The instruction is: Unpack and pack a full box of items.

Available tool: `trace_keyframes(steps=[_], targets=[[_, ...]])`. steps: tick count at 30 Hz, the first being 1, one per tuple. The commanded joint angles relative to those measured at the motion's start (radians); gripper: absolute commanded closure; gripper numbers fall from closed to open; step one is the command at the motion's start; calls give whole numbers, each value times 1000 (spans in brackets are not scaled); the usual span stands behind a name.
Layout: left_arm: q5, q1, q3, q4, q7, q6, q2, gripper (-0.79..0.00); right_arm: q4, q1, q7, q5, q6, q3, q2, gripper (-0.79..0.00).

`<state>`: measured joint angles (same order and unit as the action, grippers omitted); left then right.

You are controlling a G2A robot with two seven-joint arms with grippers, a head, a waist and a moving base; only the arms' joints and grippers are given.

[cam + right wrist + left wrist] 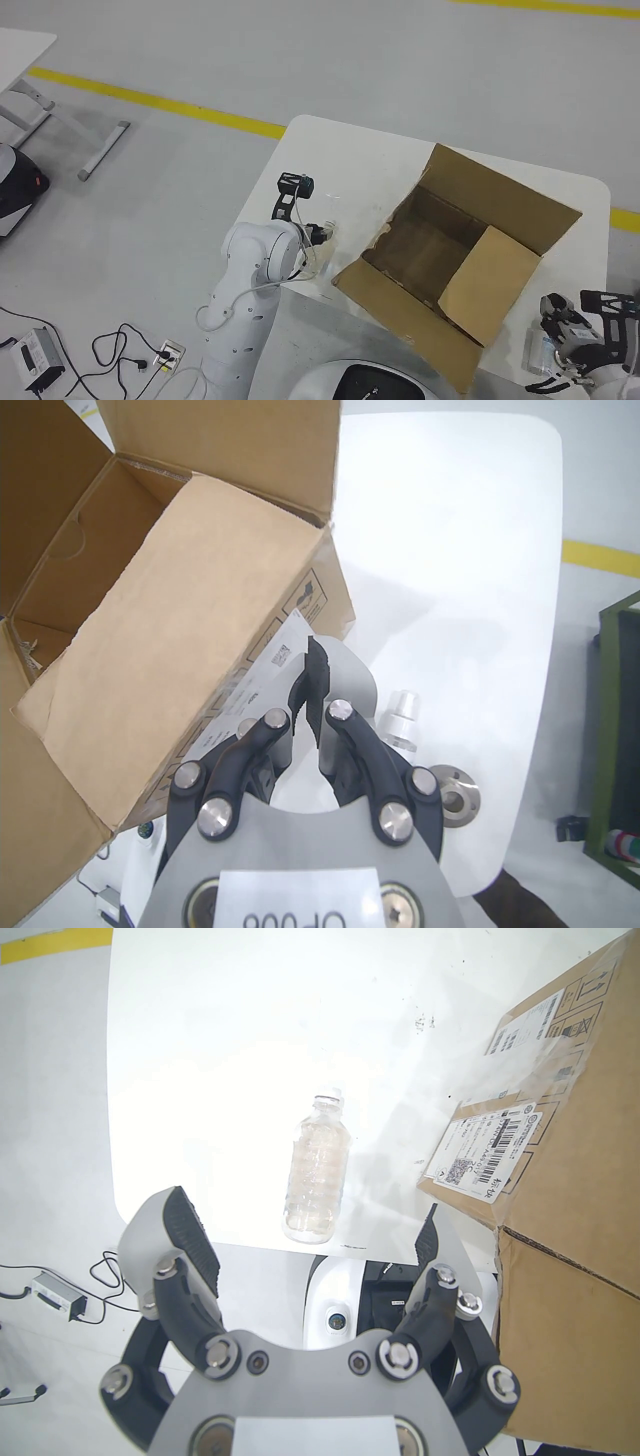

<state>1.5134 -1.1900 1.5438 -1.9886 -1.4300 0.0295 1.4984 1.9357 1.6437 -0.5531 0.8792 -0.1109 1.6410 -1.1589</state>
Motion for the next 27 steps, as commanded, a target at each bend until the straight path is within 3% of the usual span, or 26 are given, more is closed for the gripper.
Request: trace_keyframes(steps=[1, 27], targets=[[0, 0, 0, 0, 0, 0, 0, -785, -26, -4, -4, 20, -9, -11, 1, 0], [0, 0, 0, 0, 0, 0, 0, -785, -479, -547, 14, 36, -71, -299, -33, 0]])
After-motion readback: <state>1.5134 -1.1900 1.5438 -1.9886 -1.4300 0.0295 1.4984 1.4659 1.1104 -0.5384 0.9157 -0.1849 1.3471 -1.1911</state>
